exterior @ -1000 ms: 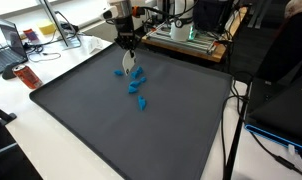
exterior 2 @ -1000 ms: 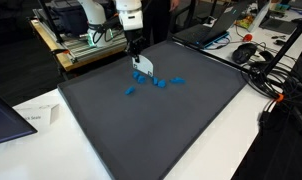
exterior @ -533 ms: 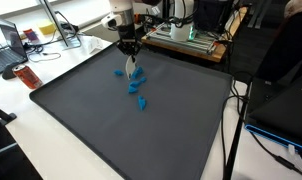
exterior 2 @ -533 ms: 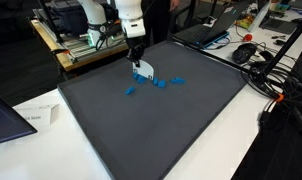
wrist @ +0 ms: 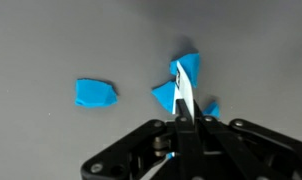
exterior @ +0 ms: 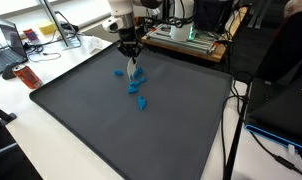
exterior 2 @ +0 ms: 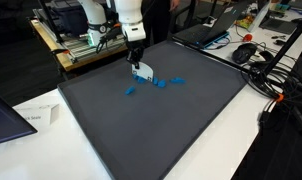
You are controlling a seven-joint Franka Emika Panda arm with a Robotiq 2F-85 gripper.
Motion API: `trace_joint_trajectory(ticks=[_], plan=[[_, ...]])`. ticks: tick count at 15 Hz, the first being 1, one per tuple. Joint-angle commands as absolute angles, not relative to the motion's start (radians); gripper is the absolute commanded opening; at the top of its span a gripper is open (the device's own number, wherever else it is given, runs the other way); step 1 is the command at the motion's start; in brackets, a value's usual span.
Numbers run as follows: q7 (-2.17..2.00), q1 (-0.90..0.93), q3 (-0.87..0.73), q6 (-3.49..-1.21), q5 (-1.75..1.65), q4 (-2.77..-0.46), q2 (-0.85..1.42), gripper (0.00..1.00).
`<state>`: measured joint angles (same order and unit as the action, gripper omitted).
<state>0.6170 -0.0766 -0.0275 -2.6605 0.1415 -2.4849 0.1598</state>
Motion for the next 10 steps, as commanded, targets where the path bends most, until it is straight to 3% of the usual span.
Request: trace_joint_trajectory(ticks=[1, 10], plan=[[0.64, -0.098, -0.008, -2.668, 0.126, -2.494, 0.176, 0.01], [0.653, -0.106, -0.001, -2.71, 0.125, -2.488, 0.227, 0.01]])
